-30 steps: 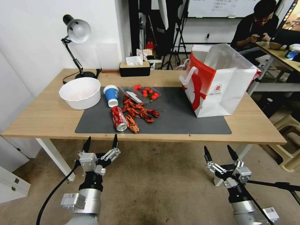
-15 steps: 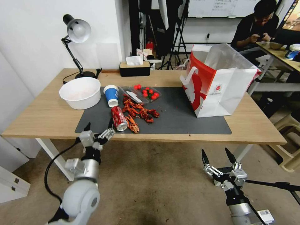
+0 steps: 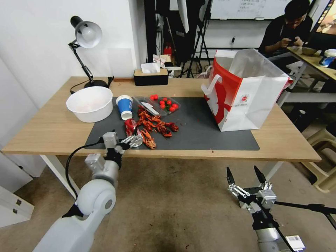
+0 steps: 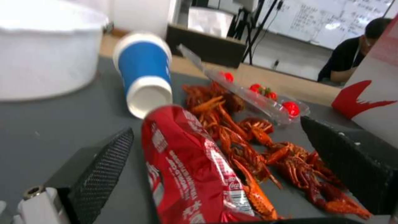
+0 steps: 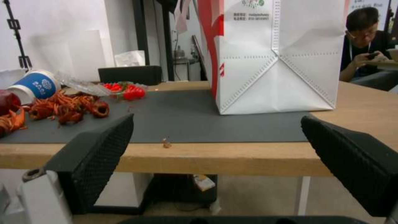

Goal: Pick up the trash from the table and place it into the takeout bag.

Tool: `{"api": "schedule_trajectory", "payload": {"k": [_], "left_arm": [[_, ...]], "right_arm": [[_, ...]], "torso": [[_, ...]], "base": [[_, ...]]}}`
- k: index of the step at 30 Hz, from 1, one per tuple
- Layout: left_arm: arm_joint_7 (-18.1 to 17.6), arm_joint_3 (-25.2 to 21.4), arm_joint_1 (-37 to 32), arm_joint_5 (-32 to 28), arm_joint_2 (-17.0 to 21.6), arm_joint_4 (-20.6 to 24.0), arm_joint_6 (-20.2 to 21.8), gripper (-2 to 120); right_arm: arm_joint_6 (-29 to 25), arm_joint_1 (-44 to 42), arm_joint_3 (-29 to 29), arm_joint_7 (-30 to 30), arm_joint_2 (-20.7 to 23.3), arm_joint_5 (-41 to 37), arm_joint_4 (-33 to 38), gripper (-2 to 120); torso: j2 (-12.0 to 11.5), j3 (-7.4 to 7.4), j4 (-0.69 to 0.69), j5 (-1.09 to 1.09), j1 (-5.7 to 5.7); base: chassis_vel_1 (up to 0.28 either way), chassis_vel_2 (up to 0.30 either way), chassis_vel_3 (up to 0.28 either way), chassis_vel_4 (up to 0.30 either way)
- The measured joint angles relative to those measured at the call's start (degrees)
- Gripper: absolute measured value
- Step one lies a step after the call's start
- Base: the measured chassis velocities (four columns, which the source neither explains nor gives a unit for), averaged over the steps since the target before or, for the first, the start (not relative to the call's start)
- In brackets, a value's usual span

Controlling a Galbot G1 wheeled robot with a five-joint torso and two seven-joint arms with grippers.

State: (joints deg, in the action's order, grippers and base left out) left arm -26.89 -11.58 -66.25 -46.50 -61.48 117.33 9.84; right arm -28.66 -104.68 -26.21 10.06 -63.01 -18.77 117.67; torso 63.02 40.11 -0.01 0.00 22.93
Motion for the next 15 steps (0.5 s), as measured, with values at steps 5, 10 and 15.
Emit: {"api": "schedule_trajectory", "payload": {"k": [5,10,15], "left_arm": [[-4.1,1.1,2.6,-4.0,0.2,-0.8,3.9,100],[-6.4,1.9,3.9,-4.7,0.1,-1.8,6.0,100],[-8.4,2.7,4.3,-4.6,-0.5,-2.1,8.1,100]], "right_arm": [[0.3,0.5,-0.3,0.3,0.1,0.1,0.0,100],[0.6,0.9,-1.1,0.5,0.8,-0.1,0.0,100],[0.9,1.3,-1.5,0.6,1.2,-0.4,-0.1,100]], "torso": [[0.0,0.0,0.01,0.0,0.0],[0.0,-0.01,0.01,0.0,-0.01],[0.0,-0.01,0.01,0.0,-0.01]], "base": [[0.0,0.0,0.0,0.0],[0.0,0.0,0.0,0.0],[0.0,0.0,0.0,0.0]]}}
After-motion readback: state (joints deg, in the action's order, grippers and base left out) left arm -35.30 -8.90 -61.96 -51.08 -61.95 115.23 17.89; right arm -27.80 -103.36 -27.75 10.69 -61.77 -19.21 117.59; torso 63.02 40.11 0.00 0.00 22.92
